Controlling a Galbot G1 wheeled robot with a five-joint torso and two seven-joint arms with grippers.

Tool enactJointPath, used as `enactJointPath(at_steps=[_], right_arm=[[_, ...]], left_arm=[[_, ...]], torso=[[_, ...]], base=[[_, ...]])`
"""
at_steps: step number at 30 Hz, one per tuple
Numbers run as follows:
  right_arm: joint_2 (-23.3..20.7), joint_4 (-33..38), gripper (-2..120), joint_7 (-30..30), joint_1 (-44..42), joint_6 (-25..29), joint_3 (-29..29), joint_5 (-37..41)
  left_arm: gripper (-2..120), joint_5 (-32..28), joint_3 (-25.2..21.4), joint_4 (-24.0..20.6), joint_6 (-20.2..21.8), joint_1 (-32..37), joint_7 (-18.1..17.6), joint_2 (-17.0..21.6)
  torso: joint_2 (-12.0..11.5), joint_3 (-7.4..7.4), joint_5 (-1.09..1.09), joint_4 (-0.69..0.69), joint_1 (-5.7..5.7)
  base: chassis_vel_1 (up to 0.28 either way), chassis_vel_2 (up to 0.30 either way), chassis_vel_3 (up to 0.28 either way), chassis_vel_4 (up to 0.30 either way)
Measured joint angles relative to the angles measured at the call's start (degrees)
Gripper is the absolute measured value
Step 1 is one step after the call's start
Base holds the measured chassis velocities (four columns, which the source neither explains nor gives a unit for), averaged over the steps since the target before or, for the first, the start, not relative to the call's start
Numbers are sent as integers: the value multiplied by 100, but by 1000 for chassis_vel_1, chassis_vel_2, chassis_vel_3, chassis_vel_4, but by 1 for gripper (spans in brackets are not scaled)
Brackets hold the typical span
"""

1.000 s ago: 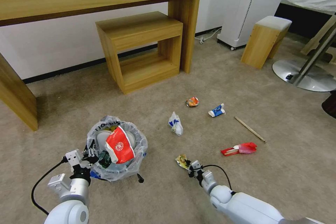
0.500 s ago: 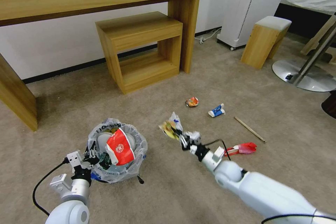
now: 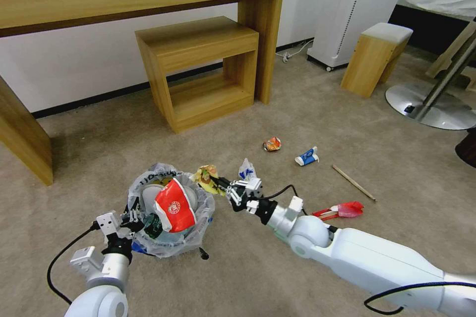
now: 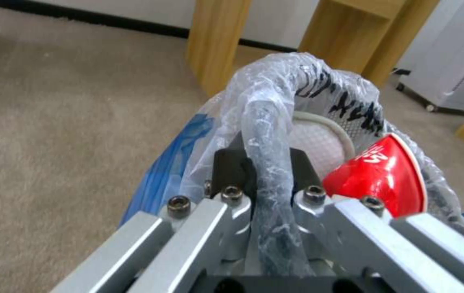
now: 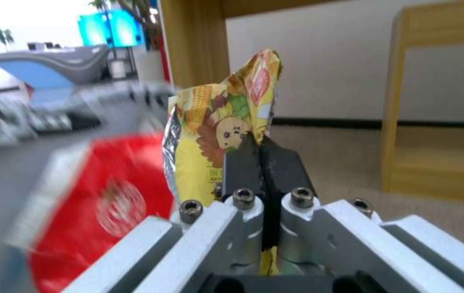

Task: Pick up the trash bin and place the garbage on the floor into it.

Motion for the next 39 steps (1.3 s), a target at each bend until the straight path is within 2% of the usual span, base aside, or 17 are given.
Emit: enactJointPath(at_steps=[5, 12, 21, 37, 39], right_arm=[[247, -338, 0, 214, 178, -109, -238, -70], [393, -360, 0, 381, 257, -159, -363, -86], [313, 162, 0, 418, 261, -278, -411, -51], [451, -196, 0, 695, 259, -392, -606, -323], [441, -183, 5, 665, 261, -401, -590, -319]], left_arm=[[3, 59, 32, -232, 3, 196, 58, 2], [3, 133, 98, -371, 4, 315, 105, -8], [3, 115, 65, -271, 0, 248, 112, 6], [3, 110, 106, -522, -1, 414, 151, -2], [3, 111, 103, -523, -2, 415, 155, 5]], torso=[[0, 0, 0, 1, 0], [0, 0, -1, 0, 0], [0, 0, 0, 0, -1], [0, 0, 0, 0, -1], [0, 0, 0, 0, -1]], base=[[0, 0, 0, 0], [0, 0, 0, 0], [0, 0, 0, 0], [0, 0, 0, 0], [0, 0, 0, 0]])
